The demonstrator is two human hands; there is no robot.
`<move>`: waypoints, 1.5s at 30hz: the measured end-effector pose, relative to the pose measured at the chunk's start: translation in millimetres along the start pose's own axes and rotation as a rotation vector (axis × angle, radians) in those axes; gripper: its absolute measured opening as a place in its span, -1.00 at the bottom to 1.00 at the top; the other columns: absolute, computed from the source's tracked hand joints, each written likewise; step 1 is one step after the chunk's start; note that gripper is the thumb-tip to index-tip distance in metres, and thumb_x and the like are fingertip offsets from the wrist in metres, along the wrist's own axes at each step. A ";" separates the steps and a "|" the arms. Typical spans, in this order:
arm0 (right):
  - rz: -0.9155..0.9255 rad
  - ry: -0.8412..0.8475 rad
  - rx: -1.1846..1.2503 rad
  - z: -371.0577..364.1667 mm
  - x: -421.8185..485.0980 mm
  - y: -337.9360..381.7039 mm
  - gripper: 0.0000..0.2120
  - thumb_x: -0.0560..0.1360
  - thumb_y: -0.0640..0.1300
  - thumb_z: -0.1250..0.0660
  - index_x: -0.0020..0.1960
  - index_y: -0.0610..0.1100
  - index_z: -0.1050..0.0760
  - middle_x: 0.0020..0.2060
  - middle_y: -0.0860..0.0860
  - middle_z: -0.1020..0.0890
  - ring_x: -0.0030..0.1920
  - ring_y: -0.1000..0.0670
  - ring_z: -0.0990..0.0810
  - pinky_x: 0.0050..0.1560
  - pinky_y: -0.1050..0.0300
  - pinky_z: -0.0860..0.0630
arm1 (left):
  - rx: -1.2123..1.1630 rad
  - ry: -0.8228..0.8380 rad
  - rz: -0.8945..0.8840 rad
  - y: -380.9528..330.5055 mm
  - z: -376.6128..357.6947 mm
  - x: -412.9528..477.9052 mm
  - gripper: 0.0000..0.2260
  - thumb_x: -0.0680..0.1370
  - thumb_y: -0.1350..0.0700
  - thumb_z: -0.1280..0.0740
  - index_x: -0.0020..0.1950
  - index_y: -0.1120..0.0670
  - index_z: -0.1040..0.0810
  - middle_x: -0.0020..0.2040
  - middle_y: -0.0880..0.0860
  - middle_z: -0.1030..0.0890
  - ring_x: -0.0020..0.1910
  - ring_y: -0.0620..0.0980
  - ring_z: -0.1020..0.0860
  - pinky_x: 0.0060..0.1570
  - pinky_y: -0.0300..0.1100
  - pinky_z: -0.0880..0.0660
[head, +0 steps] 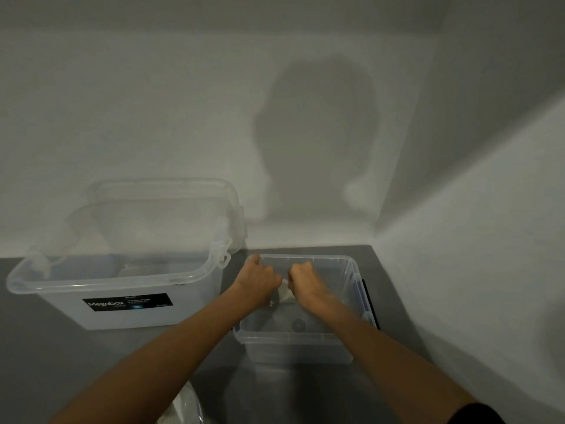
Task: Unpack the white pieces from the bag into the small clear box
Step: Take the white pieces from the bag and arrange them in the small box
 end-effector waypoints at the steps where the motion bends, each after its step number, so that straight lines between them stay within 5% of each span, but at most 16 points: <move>1: 0.008 0.001 -0.006 0.1 -0.6 0.0 -0.82 0.56 -0.33 -0.23 0.10 -0.34 -0.54 0.02 -0.28 -0.61 0.03 -0.24 -0.61 -0.06 0.01 -0.51 | 0.049 0.009 0.000 -3.0 -1.9 1.7 -0.79 0.55 -0.01 -0.30 0.12 0.04 -0.55 -0.01 0.01 -0.65 0.00 0.00 -0.60 0.23 -0.03 -0.27; 9: 0.046 0.067 0.024 -2.1 -2.8 -0.7 -0.83 0.52 -0.31 -0.22 -0.04 -0.29 -0.59 -0.08 -0.24 -0.64 -0.06 -0.23 -0.62 -0.03 -0.06 -0.58 | 0.086 0.026 0.031 -7.4 5.1 8.9 -0.89 0.59 0.20 -0.23 -0.02 0.05 -0.54 0.00 -0.01 -0.66 0.02 -0.03 -0.59 0.23 -0.07 -0.28; 20: -0.004 0.019 -0.090 -3.0 -1.4 5.9 -0.77 0.56 -0.37 -0.17 0.16 -0.32 -0.52 0.09 -0.28 -0.59 0.10 -0.25 -0.59 0.02 -0.01 -0.51 | -0.064 -0.010 -0.006 -7.8 6.3 11.8 -0.77 0.60 0.29 -0.19 0.24 0.17 -0.48 0.20 0.11 -0.58 0.17 0.09 -0.57 0.10 -0.09 -0.46; 30: -0.039 0.024 0.008 -7.7 2.3 2.1 -0.79 0.54 -0.39 -0.19 0.09 -0.37 -0.55 0.03 -0.30 -0.62 0.04 -0.24 -0.61 -0.02 -0.01 -0.52 | -0.083 -0.098 0.035 -2.4 6.1 8.8 -0.81 0.57 0.32 -0.23 0.14 0.17 -0.54 0.11 0.11 -0.62 0.09 0.07 -0.61 0.04 -0.09 -0.49; 36: -0.078 0.040 0.008 -10.9 1.4 -5.0 -0.81 0.56 -0.29 -0.23 0.12 -0.30 -0.53 0.07 -0.23 -0.61 0.06 -0.19 -0.60 0.01 0.01 -0.52 | -0.154 -0.144 0.037 8.5 11.5 3.6 -0.74 0.56 0.32 -0.23 0.24 0.16 -0.44 0.21 0.13 -0.53 0.18 0.11 -0.54 0.14 -0.06 -0.44; 45: -0.132 0.055 -0.075 -8.3 2.1 -10.4 -0.74 0.55 -0.15 -0.30 0.20 -0.21 -0.50 0.14 -0.18 -0.59 0.15 -0.19 -0.57 0.09 0.02 -0.51 | -0.381 -0.231 0.133 25.3 19.7 -3.2 -0.86 0.57 0.24 -0.22 0.11 0.14 -0.48 0.08 0.12 -0.57 0.01 0.10 -0.58 -0.16 -0.14 -0.38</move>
Point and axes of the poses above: each hand's wrist, its own x-axis towards the middle knuckle, its own z-axis out of the back of the hand, y = z × x, the point moved 5 cm from there along x, towards the middle knuckle
